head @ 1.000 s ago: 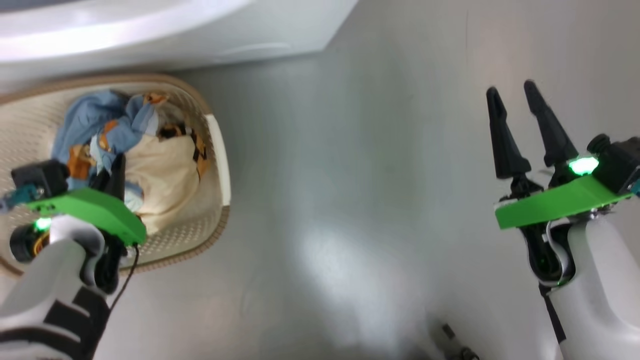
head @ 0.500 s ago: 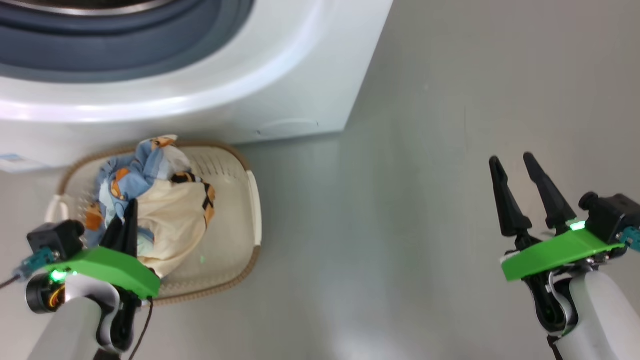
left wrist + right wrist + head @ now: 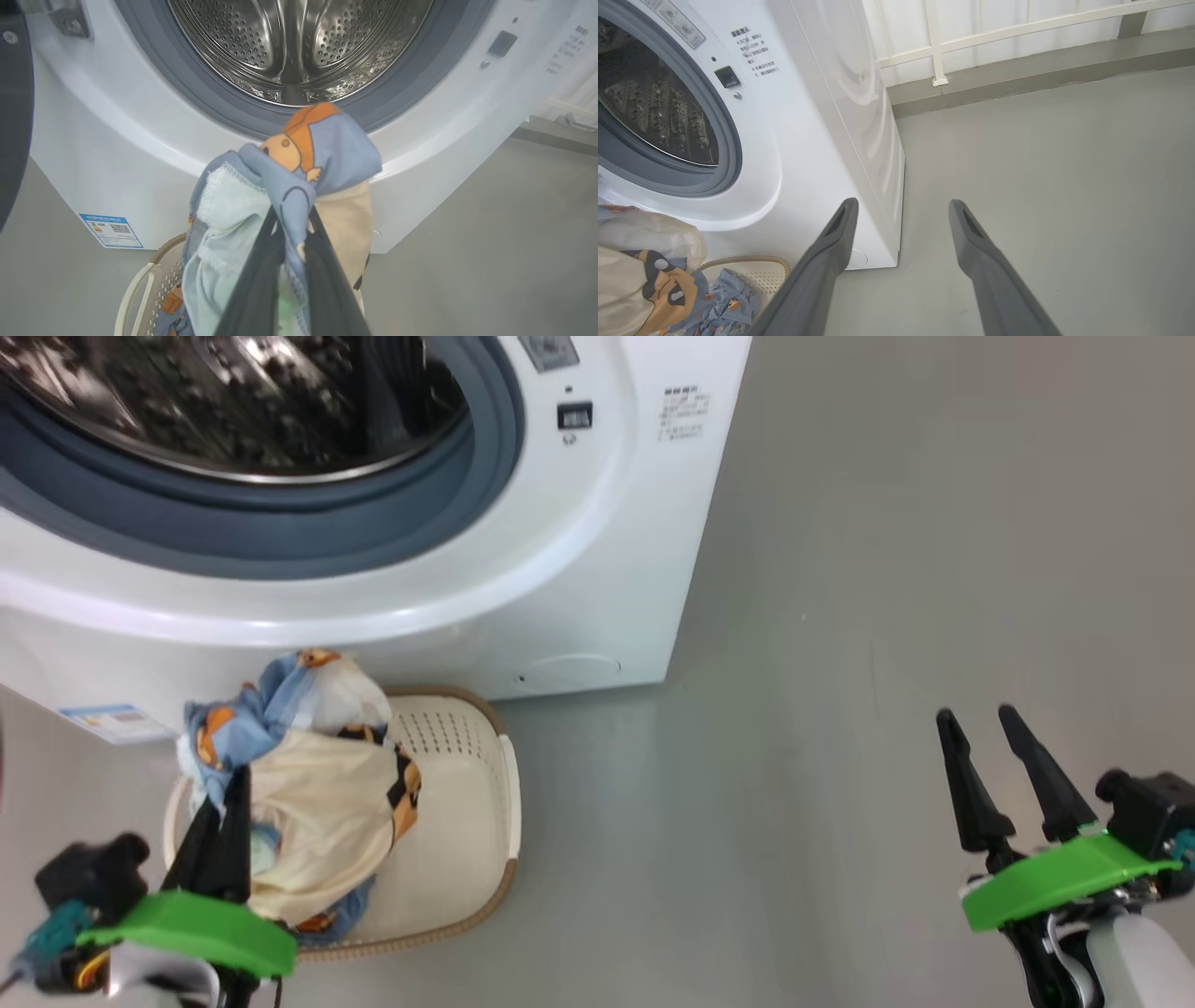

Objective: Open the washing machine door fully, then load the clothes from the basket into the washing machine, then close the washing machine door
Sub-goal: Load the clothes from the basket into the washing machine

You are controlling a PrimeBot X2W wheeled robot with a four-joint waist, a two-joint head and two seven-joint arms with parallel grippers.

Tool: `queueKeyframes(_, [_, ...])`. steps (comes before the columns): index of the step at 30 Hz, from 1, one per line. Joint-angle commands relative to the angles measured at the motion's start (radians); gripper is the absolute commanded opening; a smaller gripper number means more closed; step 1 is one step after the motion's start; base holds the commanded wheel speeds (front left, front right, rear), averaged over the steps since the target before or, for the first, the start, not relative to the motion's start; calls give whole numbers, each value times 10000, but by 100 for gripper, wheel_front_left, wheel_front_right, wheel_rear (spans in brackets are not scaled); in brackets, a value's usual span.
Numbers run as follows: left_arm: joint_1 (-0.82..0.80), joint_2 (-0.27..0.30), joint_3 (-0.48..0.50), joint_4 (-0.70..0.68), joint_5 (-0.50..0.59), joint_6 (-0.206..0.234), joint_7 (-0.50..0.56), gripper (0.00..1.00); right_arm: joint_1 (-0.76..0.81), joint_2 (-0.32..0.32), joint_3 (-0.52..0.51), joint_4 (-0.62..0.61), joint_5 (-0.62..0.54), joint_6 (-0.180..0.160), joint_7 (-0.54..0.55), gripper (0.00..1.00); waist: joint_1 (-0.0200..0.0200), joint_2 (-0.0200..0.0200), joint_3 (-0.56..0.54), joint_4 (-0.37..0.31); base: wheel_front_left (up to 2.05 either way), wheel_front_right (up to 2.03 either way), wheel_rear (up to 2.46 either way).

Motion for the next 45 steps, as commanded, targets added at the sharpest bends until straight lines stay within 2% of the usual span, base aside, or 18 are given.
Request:
queueKeyframes(1, [125,216,476,-417,185,-15,-65,0,244,-178,115,-199,103,27,-48,100,0,0,-384,85,0,0,0])
queueKeyframes(4, [652,152,806,-1001,505,-15,-65,0,491,-227,18,-220,102,27,-48,100,0,0,-596,115,0,0,0])
queueKeyframes(15, [2544,-622,1942,-3066,1598,-15,-65,0,1180,-385,-290,-347,96,27,-48,100,0,0,-1026,160,0,0,0])
queueKeyframes(23, [2860,-904,2051,-3513,1751,-15,-65,0,1260,-351,-360,-428,61,27,-48,100,0,0,-1003,165,0,0,0])
queueKeyframes(32, [1812,-779,1994,-3386,1466,-15,-65,0,1086,-243,-311,-527,36,27,-48,100,0,0,-552,146,0,0,0])
queueKeyframes(45, [-1943,-306,2318,-2272,1308,-15,-65,0,232,86,-51,-623,-9,27,-48,100,0,0,877,-240,0,0,0])
